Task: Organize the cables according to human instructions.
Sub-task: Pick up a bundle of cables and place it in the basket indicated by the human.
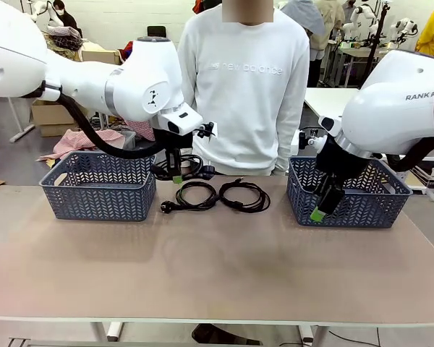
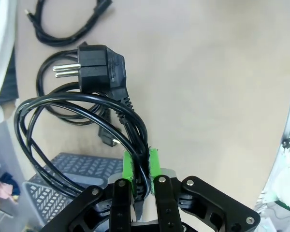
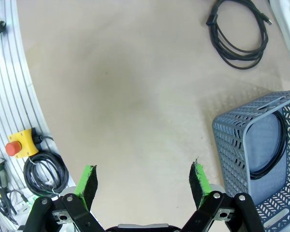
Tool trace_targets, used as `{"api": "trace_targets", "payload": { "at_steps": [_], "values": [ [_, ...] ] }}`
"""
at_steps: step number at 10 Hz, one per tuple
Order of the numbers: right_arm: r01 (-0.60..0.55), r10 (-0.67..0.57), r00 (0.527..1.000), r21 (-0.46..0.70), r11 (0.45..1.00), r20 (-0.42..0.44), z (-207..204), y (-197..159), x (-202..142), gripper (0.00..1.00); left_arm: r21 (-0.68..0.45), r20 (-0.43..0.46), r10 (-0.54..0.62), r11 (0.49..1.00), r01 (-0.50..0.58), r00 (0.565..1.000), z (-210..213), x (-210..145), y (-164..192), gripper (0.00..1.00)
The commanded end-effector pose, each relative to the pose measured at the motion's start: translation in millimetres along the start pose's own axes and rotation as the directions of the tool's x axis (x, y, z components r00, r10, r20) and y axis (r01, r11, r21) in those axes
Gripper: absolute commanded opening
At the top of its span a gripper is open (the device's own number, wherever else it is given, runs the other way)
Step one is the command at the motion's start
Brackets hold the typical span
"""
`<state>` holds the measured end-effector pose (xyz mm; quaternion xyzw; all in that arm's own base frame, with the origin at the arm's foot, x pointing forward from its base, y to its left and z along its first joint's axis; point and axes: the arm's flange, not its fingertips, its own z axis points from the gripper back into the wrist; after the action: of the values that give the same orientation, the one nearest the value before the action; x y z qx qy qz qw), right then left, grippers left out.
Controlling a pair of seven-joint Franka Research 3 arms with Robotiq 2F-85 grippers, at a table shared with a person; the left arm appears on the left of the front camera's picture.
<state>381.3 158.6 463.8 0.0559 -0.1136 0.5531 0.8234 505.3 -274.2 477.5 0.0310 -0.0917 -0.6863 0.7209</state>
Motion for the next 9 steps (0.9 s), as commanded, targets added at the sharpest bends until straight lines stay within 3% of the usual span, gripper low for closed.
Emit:
{"api": "trace_targets", "payload": {
  "at_steps": [1, 2, 6, 7, 9],
  "values": [
    [0.003, -0.003, 1.0, -0.006, 1.0, -0.002, 0.7, 0.0, 1.9, 1.0, -0.015, 0.004, 0.045, 0.999, -0.045, 0.999, 7.5, 0.5, 5.2, 0.0],
    [0.003, -0.003, 1.0, -0.006, 1.0, -0.002, 0.7, 0.0, 1.9, 1.0, 0.0, 0.0, 0.0, 1.0, 0.0, 1.0, 0.0, 0.0, 0.0, 0.0],
    [0.003, -0.003, 1.0, -0.006, 1.0, -0.002, 0.7, 0.0, 1.9, 1.0, 0.0, 0.0, 0.0, 1.0, 0.0, 1.0, 0.0, 0.0, 0.0, 0.0],
    [0.003, -0.003, 1.0, -0.006, 1.0, -0.002, 0.7, 0.0, 1.9, 1.0, -0.008, 0.001, 0.003, 1.0, -0.003, 1.0, -2.1, 3.1, 1.0, 0.15],
    [0.003, -0.003, 1.0, -0.006, 1.0, -0.002, 0.7, 0.0, 1.9, 1.0, 0.036, -0.005, 0.015, 0.999, -0.015, 1.0, 7.2, -14.3, 5.7, 0.15]
  ]
}}
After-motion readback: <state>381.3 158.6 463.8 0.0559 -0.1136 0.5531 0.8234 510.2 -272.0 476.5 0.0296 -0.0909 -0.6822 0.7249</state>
